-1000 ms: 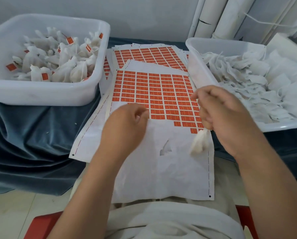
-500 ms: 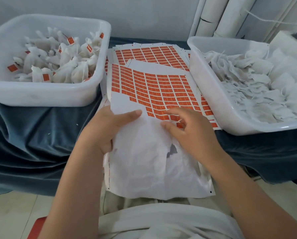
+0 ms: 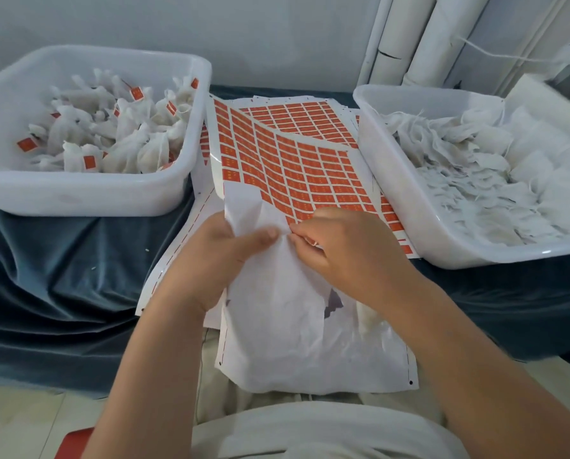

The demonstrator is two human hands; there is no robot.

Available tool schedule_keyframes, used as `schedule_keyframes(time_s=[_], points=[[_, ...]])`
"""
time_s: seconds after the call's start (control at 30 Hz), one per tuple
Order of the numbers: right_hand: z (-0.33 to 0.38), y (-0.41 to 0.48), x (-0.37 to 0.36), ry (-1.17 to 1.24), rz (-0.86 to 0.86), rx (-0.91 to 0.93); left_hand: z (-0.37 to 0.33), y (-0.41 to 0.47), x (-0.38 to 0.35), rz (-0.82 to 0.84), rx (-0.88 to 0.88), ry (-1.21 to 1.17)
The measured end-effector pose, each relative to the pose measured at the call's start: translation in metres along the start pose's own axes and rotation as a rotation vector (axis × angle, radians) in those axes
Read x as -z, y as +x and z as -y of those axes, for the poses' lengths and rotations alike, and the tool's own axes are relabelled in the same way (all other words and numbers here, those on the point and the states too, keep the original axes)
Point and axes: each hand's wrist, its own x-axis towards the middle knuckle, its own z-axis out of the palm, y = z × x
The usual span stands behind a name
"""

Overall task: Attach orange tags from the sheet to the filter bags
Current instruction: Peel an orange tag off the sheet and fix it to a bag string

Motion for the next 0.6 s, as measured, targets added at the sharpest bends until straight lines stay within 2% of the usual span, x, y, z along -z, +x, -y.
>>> schedule_keyframes(time_s=[0.23, 0.37, 0.47, 0.53, 0.6], points=[[0.005, -0.003, -0.006, 0.007, -0.135, -0.084, -0.001, -0.001, -0.004, -0.036, 0.02, 0.019], [-0.001, -0.004, -0.001, 0.044, -0.164, -0.203, -0.005, -0.003, -0.002, -0.085, 0.043, 0.025], [-0.011, -0.007, 0.013, 0.283, -0.242, -0.352, -0.009, -0.001, -0.006, -0.292, 0.025, 0.129], [-0.011, -0.011, 0.027, 0.481, -0.317, -0.48, -0.008, 0.001, -0.014, -0.519, -0.086, 0.396], [-0.008, -0.015, 0.037, 0.593, -0.349, -0.548, -0.004, 0.0, -0.022, -0.647, -0.169, 0.632]])
